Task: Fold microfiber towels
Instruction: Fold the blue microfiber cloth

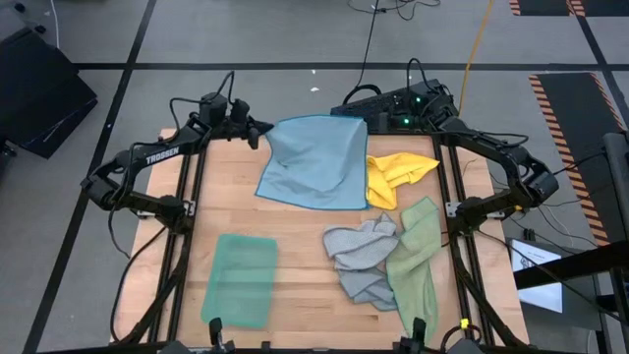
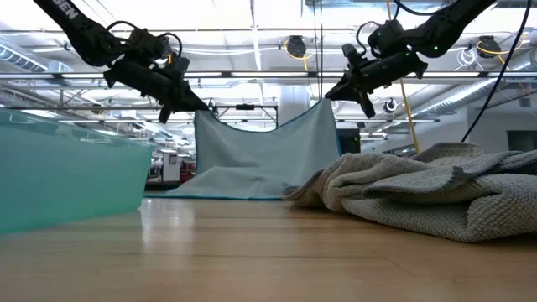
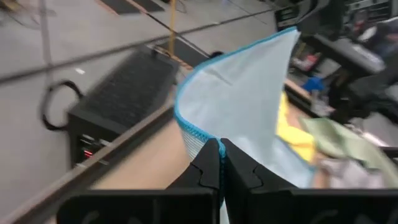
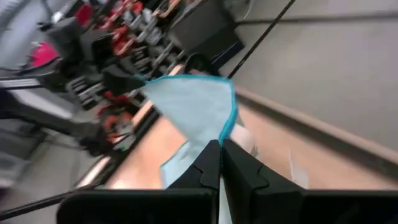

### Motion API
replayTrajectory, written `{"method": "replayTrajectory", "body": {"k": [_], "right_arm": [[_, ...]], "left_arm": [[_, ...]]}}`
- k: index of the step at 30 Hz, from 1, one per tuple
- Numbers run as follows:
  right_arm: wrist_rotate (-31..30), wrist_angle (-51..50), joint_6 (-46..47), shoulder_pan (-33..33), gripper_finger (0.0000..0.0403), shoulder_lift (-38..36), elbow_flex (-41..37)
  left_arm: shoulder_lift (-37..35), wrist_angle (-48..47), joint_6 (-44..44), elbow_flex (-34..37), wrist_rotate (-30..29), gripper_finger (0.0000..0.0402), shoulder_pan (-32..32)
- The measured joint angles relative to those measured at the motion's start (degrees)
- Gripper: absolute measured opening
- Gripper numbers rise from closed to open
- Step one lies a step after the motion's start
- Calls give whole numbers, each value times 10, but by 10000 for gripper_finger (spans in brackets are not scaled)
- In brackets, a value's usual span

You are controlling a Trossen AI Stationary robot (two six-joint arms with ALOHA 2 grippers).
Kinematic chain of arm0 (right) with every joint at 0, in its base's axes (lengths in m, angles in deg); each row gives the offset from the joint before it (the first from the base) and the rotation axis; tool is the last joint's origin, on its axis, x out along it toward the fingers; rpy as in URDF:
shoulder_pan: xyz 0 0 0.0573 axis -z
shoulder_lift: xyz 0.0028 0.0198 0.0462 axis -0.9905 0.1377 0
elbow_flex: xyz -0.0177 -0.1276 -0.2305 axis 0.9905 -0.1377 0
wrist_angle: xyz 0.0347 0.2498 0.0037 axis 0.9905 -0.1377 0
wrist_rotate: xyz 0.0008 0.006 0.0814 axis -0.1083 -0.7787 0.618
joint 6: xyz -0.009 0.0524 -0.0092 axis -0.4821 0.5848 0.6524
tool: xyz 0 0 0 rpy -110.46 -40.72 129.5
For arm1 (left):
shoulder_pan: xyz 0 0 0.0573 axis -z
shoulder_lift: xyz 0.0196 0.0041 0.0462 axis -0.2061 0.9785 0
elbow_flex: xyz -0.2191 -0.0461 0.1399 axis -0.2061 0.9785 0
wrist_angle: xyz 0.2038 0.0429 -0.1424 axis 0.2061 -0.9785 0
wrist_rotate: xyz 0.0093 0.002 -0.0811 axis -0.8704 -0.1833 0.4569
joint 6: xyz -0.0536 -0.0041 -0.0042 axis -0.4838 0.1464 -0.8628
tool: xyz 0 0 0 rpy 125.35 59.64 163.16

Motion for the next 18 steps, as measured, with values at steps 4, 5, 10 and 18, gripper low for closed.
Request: {"method": "replayTrajectory", "body": {"k": [4,5,10,18], "right_arm": [[51,-53,30,0,2,0,0],[66,-67,34,0,2,0,0],[108,-145,34,-10,2,0,0],[95,-253,31,-55,2,0,0]], "left_arm": [[-14,-2,-77,0,33,3,-5],[-18,-5,-92,0,45,3,-3],[-48,-25,-77,0,135,3,19],[-79,-243,-17,0,90,3,50]]}}
